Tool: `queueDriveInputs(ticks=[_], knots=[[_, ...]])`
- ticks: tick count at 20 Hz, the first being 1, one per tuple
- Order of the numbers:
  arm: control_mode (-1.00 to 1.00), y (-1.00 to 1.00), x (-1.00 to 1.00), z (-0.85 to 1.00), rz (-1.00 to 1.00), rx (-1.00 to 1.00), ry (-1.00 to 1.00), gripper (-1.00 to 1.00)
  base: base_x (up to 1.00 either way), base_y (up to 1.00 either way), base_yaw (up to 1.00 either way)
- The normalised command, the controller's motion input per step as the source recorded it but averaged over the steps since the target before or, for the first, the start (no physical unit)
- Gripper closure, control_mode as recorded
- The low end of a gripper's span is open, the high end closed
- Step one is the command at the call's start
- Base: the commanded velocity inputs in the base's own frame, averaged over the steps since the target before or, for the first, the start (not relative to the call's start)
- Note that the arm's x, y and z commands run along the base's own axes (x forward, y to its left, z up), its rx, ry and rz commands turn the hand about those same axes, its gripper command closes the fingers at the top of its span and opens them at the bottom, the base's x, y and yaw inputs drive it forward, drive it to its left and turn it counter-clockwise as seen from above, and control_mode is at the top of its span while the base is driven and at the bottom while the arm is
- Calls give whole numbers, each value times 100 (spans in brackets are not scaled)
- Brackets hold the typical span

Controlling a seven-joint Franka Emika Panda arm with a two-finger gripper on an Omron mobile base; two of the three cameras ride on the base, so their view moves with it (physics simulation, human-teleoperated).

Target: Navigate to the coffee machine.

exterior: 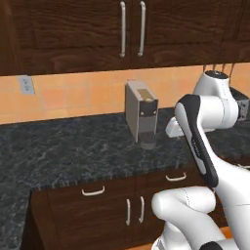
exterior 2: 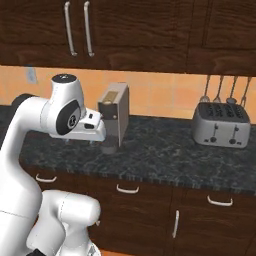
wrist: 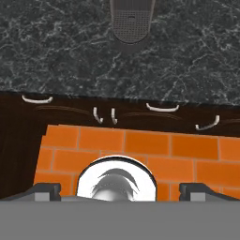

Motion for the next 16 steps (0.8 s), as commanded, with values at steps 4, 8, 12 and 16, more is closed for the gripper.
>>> queueDriveInputs(ticks=[4,8,12,16], knots=[[100,0,0,0,0,0,0,-100,58,-22,0],[100,0,0,0,0,0,0,-100,5,-30,0],[100,0,0,0,0,0,0,-100,17,-32,0],[100,0,0,0,0,0,0,-100,43,-17,0]])
